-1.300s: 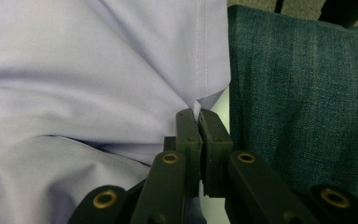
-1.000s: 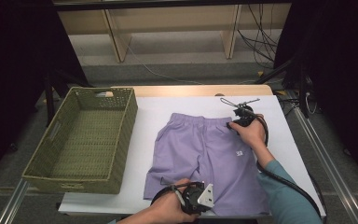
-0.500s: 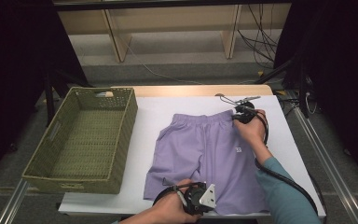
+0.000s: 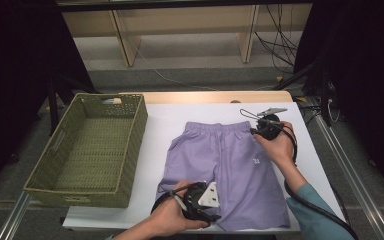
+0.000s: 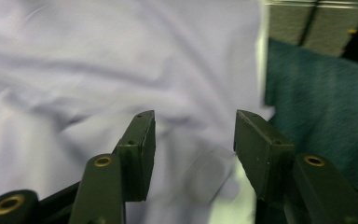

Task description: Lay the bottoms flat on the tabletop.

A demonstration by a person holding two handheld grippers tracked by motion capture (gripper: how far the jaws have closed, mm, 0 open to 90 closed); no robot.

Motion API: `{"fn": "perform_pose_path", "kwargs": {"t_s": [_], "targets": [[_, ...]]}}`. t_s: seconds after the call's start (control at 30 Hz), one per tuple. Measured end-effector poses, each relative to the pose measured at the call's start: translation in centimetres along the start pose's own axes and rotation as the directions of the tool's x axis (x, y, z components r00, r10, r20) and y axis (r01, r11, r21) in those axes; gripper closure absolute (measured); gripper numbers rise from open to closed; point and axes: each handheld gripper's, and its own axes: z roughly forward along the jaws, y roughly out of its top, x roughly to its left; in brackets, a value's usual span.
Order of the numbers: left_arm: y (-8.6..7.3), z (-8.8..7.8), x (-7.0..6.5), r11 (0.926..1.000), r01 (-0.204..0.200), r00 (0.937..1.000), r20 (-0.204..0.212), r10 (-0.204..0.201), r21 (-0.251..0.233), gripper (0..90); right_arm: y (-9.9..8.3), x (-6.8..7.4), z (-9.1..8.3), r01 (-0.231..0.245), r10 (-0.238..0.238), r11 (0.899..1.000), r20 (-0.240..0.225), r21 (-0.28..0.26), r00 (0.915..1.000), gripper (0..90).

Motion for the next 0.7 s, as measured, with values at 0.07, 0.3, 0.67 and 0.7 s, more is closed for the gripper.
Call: {"fn": "perform_pose_path", "kwargs": {"t_s": [0.07,0.3,0.67,0.7], "targets": [[-0.7,-0.1,0.5,0.9994,0.021,0.9996,-0.021,-0.021,0.026,48.5,-0.8,1.0,-1.4,0.008,-0.008,1.000,-0.039,-0.003,0.9992,67.5],[-1.7,1.0,0.0,0.9955,0.010,0.9995,0.029,-0.012,0.094,48.6,-4.3,4.1,-4.3,0.054,-0.051,0.998,-0.166,0.012,0.9848,68.5],[-2.3,2.3,-0.2,0.9945,0.030,0.9985,0.043,-0.035,0.100,66.7,-6.9,7.5,-5.0,0.086,-0.059,0.993,-0.305,0.074,0.9504,71.5],[-2.4,2.3,-0.2,0.9948,0.024,0.9990,0.034,-0.028,0.099,74.0,-6.9,7.6,-5.0,0.084,-0.056,0.994,-0.305,0.077,0.9507,71.5]]}}
